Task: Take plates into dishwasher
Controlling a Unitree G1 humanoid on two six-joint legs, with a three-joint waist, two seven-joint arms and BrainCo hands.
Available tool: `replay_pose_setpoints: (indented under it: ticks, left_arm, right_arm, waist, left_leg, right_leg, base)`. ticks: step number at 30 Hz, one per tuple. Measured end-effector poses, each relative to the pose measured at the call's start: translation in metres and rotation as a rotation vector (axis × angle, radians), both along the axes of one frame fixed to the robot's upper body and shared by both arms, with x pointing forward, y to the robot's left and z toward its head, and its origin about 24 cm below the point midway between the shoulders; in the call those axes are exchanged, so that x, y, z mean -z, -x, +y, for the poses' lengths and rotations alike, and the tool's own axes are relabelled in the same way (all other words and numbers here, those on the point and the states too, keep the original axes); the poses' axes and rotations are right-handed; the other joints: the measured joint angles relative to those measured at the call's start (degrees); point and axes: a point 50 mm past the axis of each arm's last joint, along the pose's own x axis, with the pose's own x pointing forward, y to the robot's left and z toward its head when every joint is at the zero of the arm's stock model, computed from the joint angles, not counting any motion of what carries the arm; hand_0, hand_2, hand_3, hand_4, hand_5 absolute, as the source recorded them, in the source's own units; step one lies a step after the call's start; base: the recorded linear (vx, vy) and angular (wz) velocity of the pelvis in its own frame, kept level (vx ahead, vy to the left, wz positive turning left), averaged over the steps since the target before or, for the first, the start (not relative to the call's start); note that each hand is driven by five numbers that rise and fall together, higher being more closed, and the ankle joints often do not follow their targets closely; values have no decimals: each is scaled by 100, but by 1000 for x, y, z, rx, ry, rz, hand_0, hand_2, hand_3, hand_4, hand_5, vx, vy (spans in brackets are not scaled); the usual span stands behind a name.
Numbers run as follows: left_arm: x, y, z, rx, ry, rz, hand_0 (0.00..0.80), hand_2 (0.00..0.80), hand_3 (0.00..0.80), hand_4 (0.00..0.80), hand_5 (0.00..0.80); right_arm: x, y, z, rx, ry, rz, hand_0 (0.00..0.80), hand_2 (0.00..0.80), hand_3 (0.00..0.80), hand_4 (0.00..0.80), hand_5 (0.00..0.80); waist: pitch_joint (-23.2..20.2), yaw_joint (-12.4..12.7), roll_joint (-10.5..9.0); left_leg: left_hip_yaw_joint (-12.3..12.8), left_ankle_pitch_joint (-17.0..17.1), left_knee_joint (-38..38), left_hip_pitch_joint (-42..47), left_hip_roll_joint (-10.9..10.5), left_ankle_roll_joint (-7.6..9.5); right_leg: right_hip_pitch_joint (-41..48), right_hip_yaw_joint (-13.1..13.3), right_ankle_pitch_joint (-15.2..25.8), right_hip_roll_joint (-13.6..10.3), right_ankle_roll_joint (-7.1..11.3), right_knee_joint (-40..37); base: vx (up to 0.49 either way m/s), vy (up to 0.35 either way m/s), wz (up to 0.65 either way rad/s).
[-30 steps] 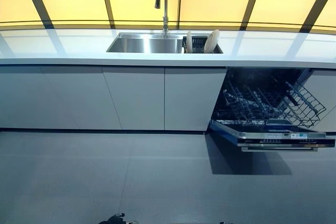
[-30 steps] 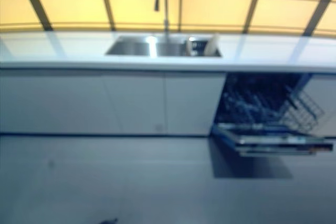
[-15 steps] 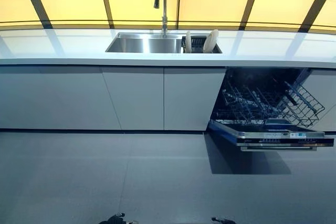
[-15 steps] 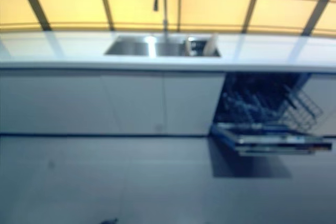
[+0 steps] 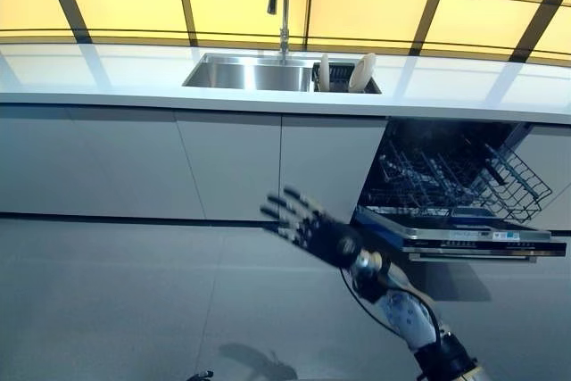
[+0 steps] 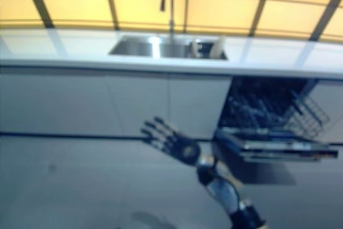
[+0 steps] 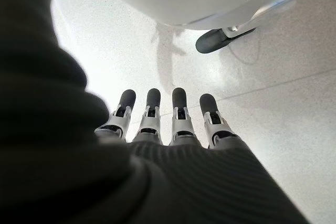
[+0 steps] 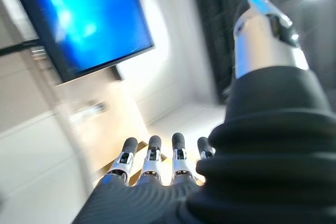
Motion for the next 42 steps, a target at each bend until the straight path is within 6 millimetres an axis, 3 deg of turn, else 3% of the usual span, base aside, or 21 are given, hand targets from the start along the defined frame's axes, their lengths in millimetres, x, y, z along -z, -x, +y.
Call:
replay_pose_setpoints:
  ticks: [4,8,13,15,18,20,22,25,27,28,31,34,36,37,38,40,42]
  left_arm:
    - [0,0,0,2,2,-6,0,0,0,0,0]
    - [1,-3,-2,19,1,-6,0,0,0,0,0]
    - [-1,-20,-3,28,-6,-32,0,0,0,0,0]
    - [-2,-30,-5,34,-3,-46,0,0,0,0,0]
    - [-4,-39,-5,51,-8,-52,0,0,0,0,0]
    - [-4,-38,-3,60,-20,-34,0,0,0,0,0]
    - [-3,-32,2,62,-42,0,0,0,0,0,0]
    - [-4,-27,12,77,-75,34,0,0,0,0,0]
    - [-5,-27,17,77,-87,37,0,0,0,0,0]
    - [-5,-27,17,88,-95,44,0,0,0,0,0]
    - [-4,-27,14,108,-98,59,0,0,0,0,0]
    - [-1,-12,13,118,-83,67,0,0,0,0,0]
    - [-2,-7,16,124,-81,29,0,0,0,0,0]
    - [-2,0,19,126,-86,25,0,0,0,0,0]
    - [-2,6,19,121,-82,24,0,0,0,0,0]
    - [0,22,17,119,-65,30,0,0,0,0,0]
    - [0,39,18,118,-53,42,0,0,0,0,0]
  right_arm:
    - [-32,-19,-9,197,-84,-27,0,0,0,0,0]
    - [-68,-36,-29,504,11,-174,0,0,0,0,0]
    - [-111,-48,-53,826,159,-371,0,0,0,0,0]
    - [-123,-49,-60,913,198,-433,0,0,0,0,0]
    - [-136,-51,-65,988,226,-483,0,0,0,0,0]
    - [-145,-53,-68,1022,239,-509,0,0,0,0,0]
    - [-154,-55,-72,1056,259,-533,0,0,0,0,0]
    - [-172,-55,-76,1102,256,-581,0,0,0,0,0]
    - [-184,-55,-77,1124,238,-605,0,0,0,0,0]
    - [-186,-55,-78,1135,239,-605,0,0,0,0,0]
    - [-188,-59,-81,1161,251,-580,0,0,0,0,0]
    - [-190,-61,-87,1196,276,-573,0,0,0,0,0]
    - [-198,-59,-101,1247,284,-595,0,0,0,0,0]
    - [-203,-58,-107,1273,291,-607,0,0,0,0,0]
    - [-207,-58,-112,1291,304,-607,0,0,0,0,0]
    - [-205,-63,-119,1310,360,-573,0,0,0,0,0]
    - [-198,-67,-119,1305,405,-549,0,0,0,0,0]
  waist:
    - [11,4,14]
    - [72,3,66]
    - [350,1,129]
    - [427,0,175]
    - [567,5,226]
    - [616,-1,225]
    - [656,26,223]
    - [653,-11,90]
    - [644,-32,-93]
    - [621,-52,-141]
    - [629,-237,-224]
    - [636,-286,-266]
    - [603,-287,-293]
    - [526,-285,-361]
    - [507,-280,-202]
    - [492,-144,45]
    - [433,-152,134]
  left_leg:
    - [27,-22,0,2,-37,41]
    - [91,-31,3,-9,-92,107]
    - [66,-49,4,-47,-168,252]
    - [-18,-29,21,-94,-214,308]
    - [-200,18,67,-60,-204,453]
    - [-304,1,145,-15,-256,541]
    - [-377,14,170,87,-283,641]
    - [-499,4,165,108,-338,660]
    - [-515,-60,182,112,-407,666]
    - [-545,-135,237,109,-407,686]
    - [-705,-377,385,233,-420,610]
    - [-954,-732,514,419,-428,454]
    - [-1206,-949,595,442,-393,252]
    - [-1318,-1065,579,471,-348,128]
    - [-1296,-1208,619,579,-134,-22]
    - [-1074,-1674,1821,509,36,-394]
    - [-1096,-1637,2933,375,53,-528]
  right_leg:
    - [-26,42,-15,-44,40,44]
    - [-114,85,-47,-115,104,196]
    - [-370,86,-166,-227,201,745]
    - [-666,88,-223,-276,261,1348]
    - [-1309,85,-253,-441,290,2830]
    - [-1646,88,-58,-598,299,3653]
    - [-1921,101,41,-677,434,4123]
    - [-2013,76,-202,-607,600,3520]
    - [-2078,40,-184,-492,628,2471]
    - [-2086,20,-101,-404,740,1846]
    - [-2193,-68,294,-358,903,605]
    - [-2416,-74,380,-577,968,778]
    - [-2398,-94,349,-717,964,1073]
    - [-2373,-166,364,-791,835,1281]
    - [-2412,-384,427,-697,713,1513]
    - [-2239,-591,329,-429,455,1711]
    - [-1912,-667,203,-214,126,1555]
  base:
    - [18,109,-4]
    - [6,141,-8]
    - [-22,189,0]
    - [8,201,16]
    - [56,222,29]
    - [149,131,31]
    - [245,20,23]
    - [383,-97,19]
    - [560,-140,4]
    - [505,-115,12]
    - [490,-125,28]
    - [396,-162,39]
    - [514,-255,66]
    - [579,-249,58]
    - [614,-257,48]
    - [548,-244,13]
    - [360,-168,-7]
